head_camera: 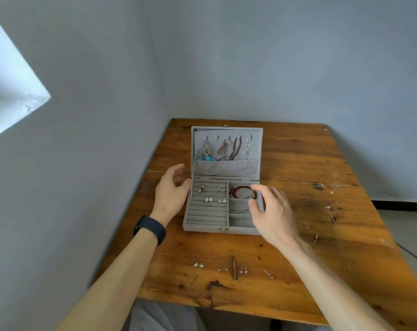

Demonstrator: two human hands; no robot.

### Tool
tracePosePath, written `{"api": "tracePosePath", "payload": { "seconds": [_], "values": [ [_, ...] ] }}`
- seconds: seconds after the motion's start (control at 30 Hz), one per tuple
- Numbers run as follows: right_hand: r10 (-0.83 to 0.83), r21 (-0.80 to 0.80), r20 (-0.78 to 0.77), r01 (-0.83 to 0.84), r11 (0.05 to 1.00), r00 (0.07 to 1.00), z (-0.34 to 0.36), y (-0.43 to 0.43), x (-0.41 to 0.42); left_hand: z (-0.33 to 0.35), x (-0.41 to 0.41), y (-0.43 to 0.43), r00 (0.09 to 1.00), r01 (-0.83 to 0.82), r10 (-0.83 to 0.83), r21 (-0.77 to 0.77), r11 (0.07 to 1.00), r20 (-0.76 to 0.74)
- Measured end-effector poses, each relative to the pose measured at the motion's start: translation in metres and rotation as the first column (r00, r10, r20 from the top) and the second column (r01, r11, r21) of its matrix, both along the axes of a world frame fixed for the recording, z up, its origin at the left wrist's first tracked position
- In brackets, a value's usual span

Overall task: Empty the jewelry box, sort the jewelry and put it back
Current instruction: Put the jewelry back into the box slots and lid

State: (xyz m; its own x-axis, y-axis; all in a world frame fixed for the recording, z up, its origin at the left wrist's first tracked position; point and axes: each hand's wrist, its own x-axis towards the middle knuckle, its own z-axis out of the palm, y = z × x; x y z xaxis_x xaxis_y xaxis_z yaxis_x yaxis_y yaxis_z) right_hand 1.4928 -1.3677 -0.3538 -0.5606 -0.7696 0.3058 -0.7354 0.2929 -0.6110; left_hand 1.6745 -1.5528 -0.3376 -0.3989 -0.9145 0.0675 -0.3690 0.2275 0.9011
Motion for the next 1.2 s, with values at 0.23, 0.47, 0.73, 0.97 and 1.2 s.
{"api": "tracePosePath", "payload": {
  "seconds": [0.23, 0.47, 0.73, 0.97, 1.2],
  "values": [
    [0.164, 0.031, -0.05, -0.163, 0.986, 0.985, -0.023, 0.058, 0.09, -0.04, 0.087, 0.099, 0.996, 0.0, 0.01, -0.102, 0.995, 0.092],
    [0.153, 0.208, -0.234, -0.104, 0.973, 0.96, -0.043, 0.06, 0.129, -0.066, 0.105, 0.14, 0.975, 0.094, -0.063, -0.139, 0.986, 0.214],
    [0.102, 0.222, -0.289, -0.037, 0.974, 0.952, -0.044, 0.042, 0.14, -0.071, 0.097, 0.147, 0.971, 0.038, 0.013, -0.205, 0.978, 0.239],
    [0.157, 0.159, -0.21, -0.125, 0.979, 0.965, -0.036, 0.043, 0.139, -0.064, 0.1, 0.134, 0.967, 0.036, 0.015, -0.195, 0.98, 0.252],
    [0.214, 0.055, -0.063, -0.211, 0.976, 0.975, -0.009, 0.019, 0.098, -0.061, 0.107, 0.098, 0.942, -0.139, 0.203, -0.241, 0.96, 0.266]
  ]
}}
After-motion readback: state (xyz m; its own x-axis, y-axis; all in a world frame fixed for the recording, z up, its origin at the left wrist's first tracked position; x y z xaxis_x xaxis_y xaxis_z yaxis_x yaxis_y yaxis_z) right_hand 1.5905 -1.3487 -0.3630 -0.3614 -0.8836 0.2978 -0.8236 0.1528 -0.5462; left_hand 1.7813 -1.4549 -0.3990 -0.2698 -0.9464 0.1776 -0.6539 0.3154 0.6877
